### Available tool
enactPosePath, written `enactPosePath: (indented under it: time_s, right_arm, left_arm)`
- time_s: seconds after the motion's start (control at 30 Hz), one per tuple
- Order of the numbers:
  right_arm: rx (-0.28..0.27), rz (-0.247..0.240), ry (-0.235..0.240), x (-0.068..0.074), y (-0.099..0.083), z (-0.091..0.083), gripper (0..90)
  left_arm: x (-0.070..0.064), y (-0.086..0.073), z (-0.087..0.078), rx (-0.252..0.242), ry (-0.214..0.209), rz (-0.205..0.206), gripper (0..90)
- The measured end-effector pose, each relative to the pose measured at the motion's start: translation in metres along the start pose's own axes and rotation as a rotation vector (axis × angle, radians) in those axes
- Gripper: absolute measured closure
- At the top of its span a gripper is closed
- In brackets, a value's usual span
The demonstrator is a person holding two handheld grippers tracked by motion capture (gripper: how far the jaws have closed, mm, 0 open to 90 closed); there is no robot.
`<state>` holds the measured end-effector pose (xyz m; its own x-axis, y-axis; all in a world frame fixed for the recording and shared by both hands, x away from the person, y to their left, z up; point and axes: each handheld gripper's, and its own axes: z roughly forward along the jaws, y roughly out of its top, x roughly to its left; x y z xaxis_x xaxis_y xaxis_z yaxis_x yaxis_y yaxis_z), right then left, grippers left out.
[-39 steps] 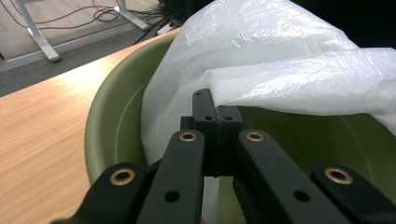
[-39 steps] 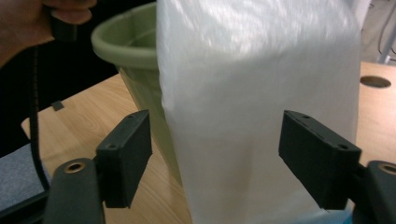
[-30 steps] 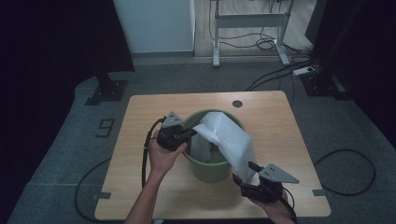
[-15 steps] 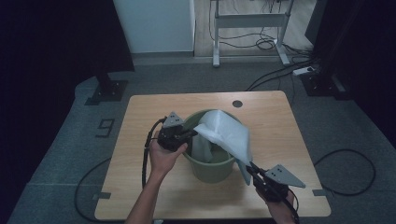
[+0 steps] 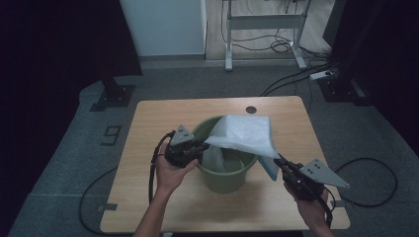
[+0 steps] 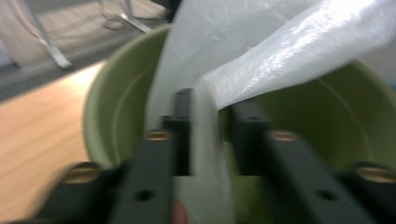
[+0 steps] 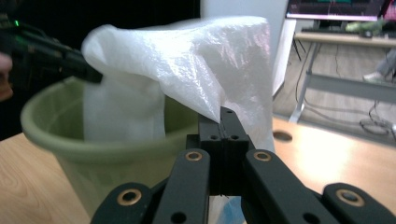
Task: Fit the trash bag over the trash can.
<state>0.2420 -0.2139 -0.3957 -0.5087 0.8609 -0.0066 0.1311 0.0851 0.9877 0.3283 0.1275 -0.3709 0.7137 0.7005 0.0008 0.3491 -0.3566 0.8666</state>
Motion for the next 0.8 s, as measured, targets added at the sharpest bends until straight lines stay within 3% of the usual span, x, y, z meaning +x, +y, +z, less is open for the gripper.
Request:
enactPosePath:
  time_s: [0.07,0.13,0.3,0.53,0.8]
  right_arm:
    - [-0.013,-0.019,0.016,0.000,0.011,0.000,89.0]
    - [-0.028,-0.043,0.027,0.001,0.021,0.001,89.0]
    - [-0.030,-0.068,0.059,0.005,0.039,0.006,89.0]
    - [-0.018,-0.089,0.108,0.013,0.052,0.018,89.0]
    - [0.018,-0.081,0.142,0.018,0.053,0.032,89.0]
  left_arm:
    - [-0.003,0.001,-0.003,-0.011,0.009,0.006,54.4]
    - [-0.004,0.002,-0.007,-0.030,-0.018,0.007,44.5]
    - [-0.012,0.009,-0.014,-0.056,-0.065,0.050,33.8]
    - [-0.019,0.018,-0.008,-0.054,-0.095,0.095,32.3]
    - [-0.030,0.025,-0.004,-0.062,-0.083,0.150,40.7]
